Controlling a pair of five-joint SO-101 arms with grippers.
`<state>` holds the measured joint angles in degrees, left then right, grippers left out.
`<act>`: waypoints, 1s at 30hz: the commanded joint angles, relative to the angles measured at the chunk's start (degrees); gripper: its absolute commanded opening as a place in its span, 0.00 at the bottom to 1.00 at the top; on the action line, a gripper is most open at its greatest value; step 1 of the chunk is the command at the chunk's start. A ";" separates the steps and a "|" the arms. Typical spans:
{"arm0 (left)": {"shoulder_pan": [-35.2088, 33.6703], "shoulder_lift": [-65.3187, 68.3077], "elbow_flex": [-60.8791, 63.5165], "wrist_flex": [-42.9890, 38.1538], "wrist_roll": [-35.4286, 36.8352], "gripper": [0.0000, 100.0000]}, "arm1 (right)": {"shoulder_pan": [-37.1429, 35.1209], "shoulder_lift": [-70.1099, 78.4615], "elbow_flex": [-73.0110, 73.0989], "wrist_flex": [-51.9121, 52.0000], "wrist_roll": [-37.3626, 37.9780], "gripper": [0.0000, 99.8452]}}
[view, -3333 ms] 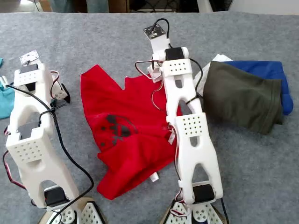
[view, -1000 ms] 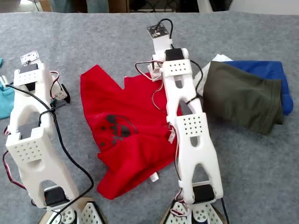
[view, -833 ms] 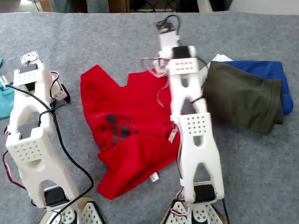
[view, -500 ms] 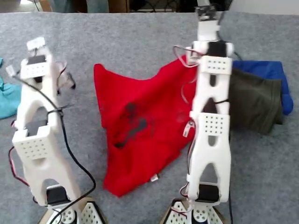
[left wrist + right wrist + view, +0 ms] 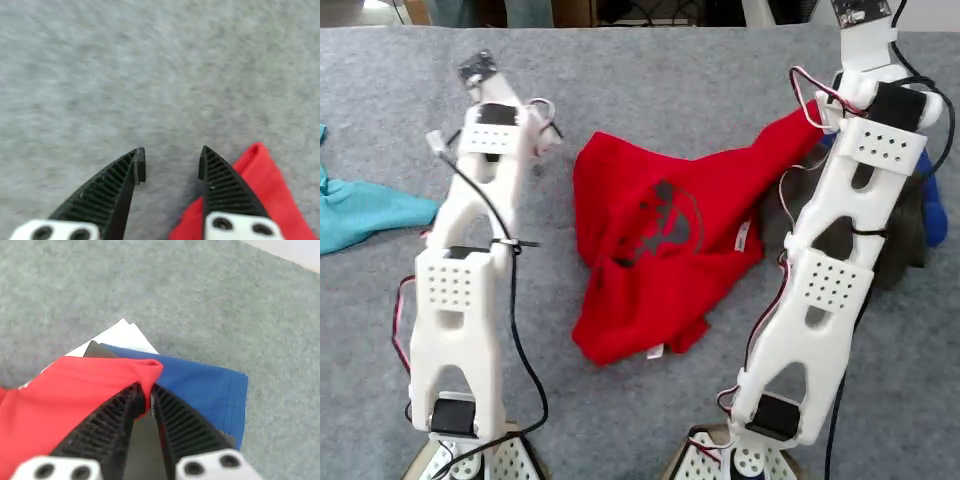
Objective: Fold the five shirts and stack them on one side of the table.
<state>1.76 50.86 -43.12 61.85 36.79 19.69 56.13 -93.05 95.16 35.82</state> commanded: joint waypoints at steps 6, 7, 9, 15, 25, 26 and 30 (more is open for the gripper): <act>7.08 11.52 -27.03 -1.41 1.32 0.20 | -3.25 1.01 -1.80 0.79 4.40 0.01; 7.78 13.19 -29.85 -1.41 1.32 0.20 | -3.60 1.36 -1.80 0.79 4.40 0.01; 9.19 16.53 -34.86 -1.49 1.23 0.20 | -4.13 1.63 -1.71 0.79 4.40 0.01; 9.80 23.30 -38.11 -2.90 1.32 0.20 | -4.92 2.15 -1.80 0.79 4.22 0.01; 9.10 21.89 -37.14 13.27 1.23 0.19 | -4.92 2.24 -1.63 0.70 4.40 0.01; 9.10 21.89 -37.14 15.38 1.23 0.19 | -4.92 2.24 -1.63 0.70 4.40 0.01; 8.84 21.80 -37.23 24.79 1.49 0.20 | -4.92 2.24 -1.71 0.70 4.40 0.01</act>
<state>10.99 74.42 -80.40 79.87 37.58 15.65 58.95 -93.05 95.87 39.87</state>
